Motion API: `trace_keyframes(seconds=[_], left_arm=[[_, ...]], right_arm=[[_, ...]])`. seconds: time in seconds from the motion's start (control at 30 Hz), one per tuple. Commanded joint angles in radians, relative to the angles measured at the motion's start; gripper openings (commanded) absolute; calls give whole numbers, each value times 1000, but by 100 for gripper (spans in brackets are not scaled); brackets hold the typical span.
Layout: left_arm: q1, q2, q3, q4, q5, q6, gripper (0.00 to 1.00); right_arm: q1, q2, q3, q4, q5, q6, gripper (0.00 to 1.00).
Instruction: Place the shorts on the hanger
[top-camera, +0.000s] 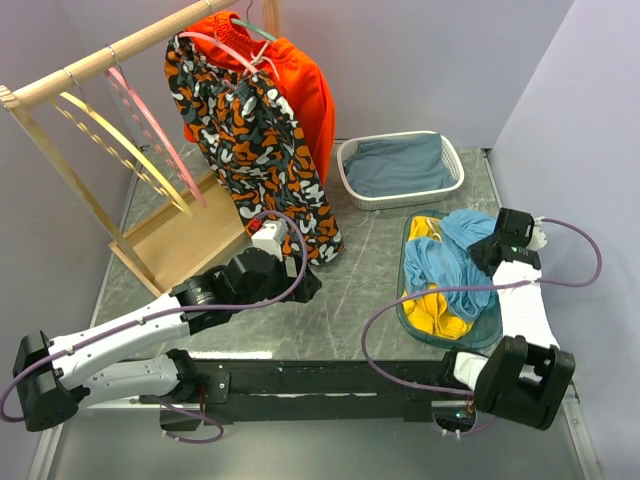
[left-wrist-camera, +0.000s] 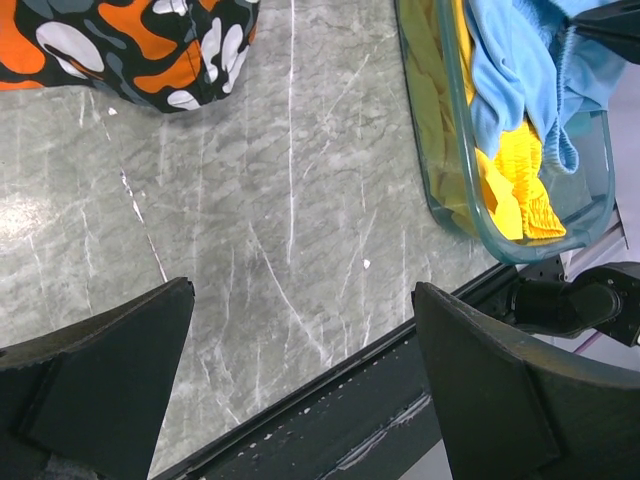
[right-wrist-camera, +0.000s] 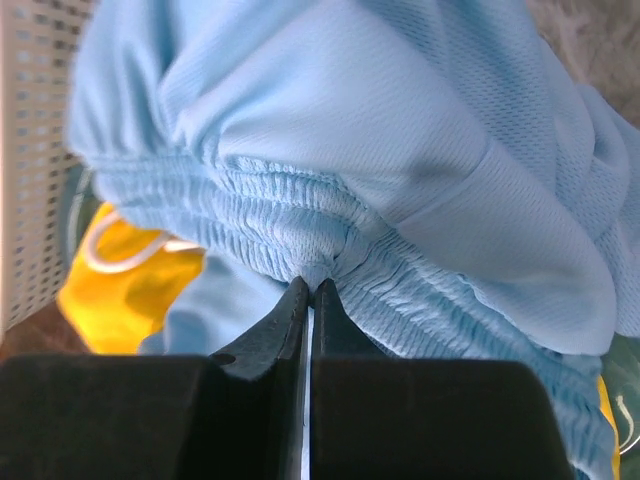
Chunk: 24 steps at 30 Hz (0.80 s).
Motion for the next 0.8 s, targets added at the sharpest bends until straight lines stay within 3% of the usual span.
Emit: trace_keyframes(seconds=[0.0,0.23,0.53,0.77], left_arm=[[4,-20,9,11,-30,7,97],[4,-19,33,-4,-43,8,96],[4,3,78,2,-34,10,96],[4,64,159,125,3,73,97]], right_arm=[[-2,-78,65,-12,-17,-34,0],[61,-170,244,-114,-50,-41,0],[305,-186,633,-270,-70,-23,0],[467,-143,868,-330,-138,-14,0]])
